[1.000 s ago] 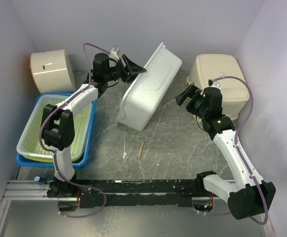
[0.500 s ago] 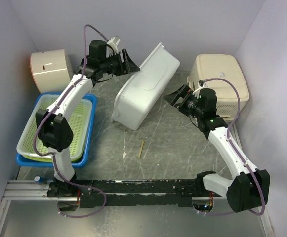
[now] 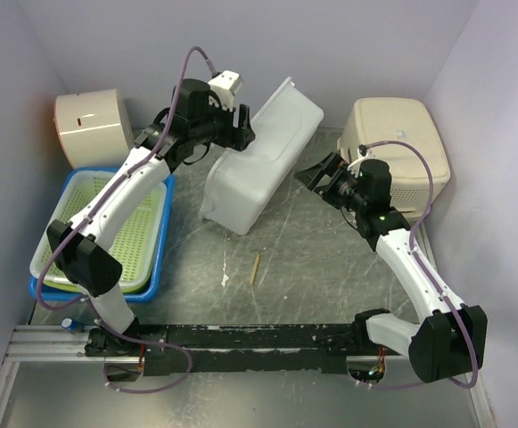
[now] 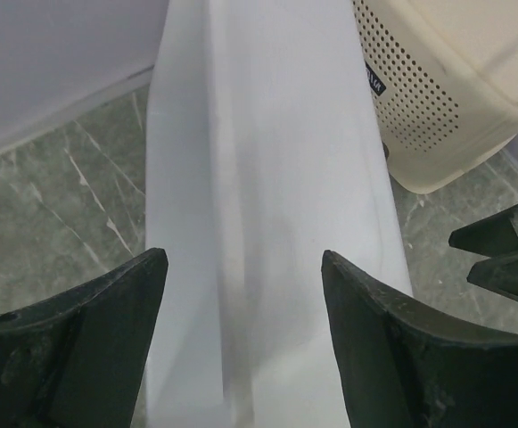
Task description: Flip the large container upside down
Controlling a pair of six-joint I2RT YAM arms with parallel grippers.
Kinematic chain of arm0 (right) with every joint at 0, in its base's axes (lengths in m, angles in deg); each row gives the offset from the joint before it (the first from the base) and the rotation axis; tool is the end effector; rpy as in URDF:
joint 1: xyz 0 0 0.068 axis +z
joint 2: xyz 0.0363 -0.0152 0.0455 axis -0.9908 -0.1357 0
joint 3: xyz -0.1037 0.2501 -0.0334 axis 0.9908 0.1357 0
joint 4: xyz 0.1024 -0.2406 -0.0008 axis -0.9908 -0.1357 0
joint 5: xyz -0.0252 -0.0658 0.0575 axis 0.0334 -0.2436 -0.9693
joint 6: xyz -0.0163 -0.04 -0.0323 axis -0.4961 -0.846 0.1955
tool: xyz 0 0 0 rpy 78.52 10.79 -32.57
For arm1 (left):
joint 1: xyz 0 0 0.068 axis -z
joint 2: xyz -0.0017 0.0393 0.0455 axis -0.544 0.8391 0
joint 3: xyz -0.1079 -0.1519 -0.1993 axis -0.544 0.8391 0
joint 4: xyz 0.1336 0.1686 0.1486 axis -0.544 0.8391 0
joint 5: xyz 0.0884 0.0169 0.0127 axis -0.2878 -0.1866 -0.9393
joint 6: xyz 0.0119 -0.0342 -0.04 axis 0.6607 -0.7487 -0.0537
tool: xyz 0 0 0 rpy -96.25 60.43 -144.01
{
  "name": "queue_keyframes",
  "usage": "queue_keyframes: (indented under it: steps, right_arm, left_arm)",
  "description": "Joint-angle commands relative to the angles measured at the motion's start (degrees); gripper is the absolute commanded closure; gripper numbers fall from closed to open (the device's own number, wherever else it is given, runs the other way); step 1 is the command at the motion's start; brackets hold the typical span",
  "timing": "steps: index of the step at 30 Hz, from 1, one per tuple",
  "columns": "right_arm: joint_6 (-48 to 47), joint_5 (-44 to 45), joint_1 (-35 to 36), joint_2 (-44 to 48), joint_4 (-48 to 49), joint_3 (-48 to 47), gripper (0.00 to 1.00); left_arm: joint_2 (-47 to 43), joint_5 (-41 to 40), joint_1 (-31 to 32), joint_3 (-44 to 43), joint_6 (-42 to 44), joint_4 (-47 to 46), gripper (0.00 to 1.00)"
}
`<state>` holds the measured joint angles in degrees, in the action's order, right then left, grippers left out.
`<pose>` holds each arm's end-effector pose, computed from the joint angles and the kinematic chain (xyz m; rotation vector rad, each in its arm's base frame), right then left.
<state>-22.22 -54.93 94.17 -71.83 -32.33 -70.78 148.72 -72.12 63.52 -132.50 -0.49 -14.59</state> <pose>0.2529 0.0646 0.3111 0.4108 1.9756 0.9824 0.3443 -0.2096 0.4192 0.4575 1.9426 -0.6145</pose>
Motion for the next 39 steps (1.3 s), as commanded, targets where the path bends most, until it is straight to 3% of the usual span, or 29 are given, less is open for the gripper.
queue_keyframes:
  steps: [1,7,10,13,17,18,26,32,39]
  right_arm:
    - [0.0,-0.2,-0.1,-0.3,0.5,0.3,0.00]
    - [-0.1,-0.3,-0.1,-0.5,0.1,0.3,0.00]
    - [-0.4,0.1,-0.1,-0.2,-0.6,0.4,0.00]
    - [-0.6,0.3,-0.1,-0.1,-1.0,0.5,0.00]
    - [-0.2,-0.4,-0.1,0.0,-0.1,0.9,0.00]
    - [0.3,-0.8,-0.1,0.1,0.8,1.3,0.00]
    - [13.2,-11.1,0.0,-0.5,23.1,8.3,0.00]
    - [16.9,-13.1,0.1,-0.7,30.0,10.0,0.00]
    - [21.3,-15.0,0.1,-2.2,36.0,10.6,0.00]
  left_arm:
    - [0.2,-8.1,2.4,-2.1,8.0,2.9,0.21]
    - [2.4,-15.4,3.2,-1.7,9.6,3.9,0.26]
    - [3.5,-17.0,3.2,-2.7,9.7,4.7,0.36]
    - [3.3,-16.8,3.3,-2.3,9.4,4.3,0.52]
    - [2.2,-13.1,3.2,-1.0,6.0,2.8,0.91]
    - [1.8,-11.1,3.0,-0.2,4.4,2.0,0.93]
    - [-0.3,2.5,2.3,2.7,-11.7,-7.1,0.93]
    - [-3.7,18.9,-0.7,13.5,-30.7,-27.6,0.93]
    - [-5.4,20.6,-2.1,14.2,-35.4,-30.8,0.93]
